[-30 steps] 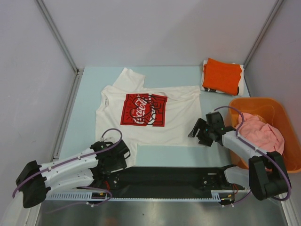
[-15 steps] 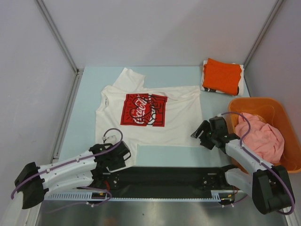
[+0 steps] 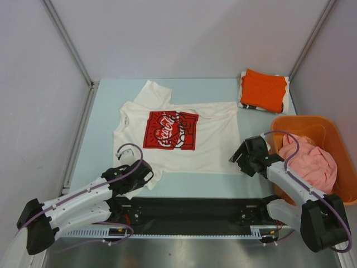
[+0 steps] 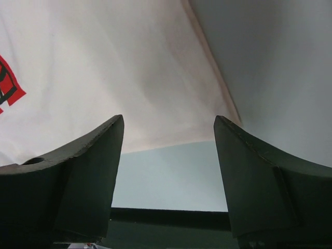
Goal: Fold and stack the t-shirts
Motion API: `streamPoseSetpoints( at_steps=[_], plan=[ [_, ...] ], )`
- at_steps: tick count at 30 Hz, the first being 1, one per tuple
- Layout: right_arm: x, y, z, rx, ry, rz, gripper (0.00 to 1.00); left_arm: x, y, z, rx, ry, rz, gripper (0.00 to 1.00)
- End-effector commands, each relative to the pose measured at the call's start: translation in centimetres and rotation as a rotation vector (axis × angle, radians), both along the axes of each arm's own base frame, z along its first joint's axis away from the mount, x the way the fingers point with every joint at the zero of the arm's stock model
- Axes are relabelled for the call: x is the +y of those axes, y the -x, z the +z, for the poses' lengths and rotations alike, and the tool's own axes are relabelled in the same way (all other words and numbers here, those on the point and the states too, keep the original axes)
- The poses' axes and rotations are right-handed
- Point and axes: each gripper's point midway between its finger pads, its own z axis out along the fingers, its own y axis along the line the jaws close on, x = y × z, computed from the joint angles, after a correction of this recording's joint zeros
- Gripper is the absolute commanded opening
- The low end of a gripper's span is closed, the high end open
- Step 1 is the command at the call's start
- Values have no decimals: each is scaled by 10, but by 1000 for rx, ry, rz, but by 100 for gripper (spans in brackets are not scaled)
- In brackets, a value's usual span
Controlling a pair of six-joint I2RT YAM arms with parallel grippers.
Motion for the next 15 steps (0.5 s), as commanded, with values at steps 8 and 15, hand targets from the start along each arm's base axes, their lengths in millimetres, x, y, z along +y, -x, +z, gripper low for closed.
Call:
streamPoseSetpoints(
  at_steps=[8,15],
  plan=[
    [-25,7,18,33,211,-29,74,-5,-23,30,-116,54,-1,0],
    [-24,21,-1,87,222,-20,69,-2,-22,31,-129,69,2,0]
  ],
)
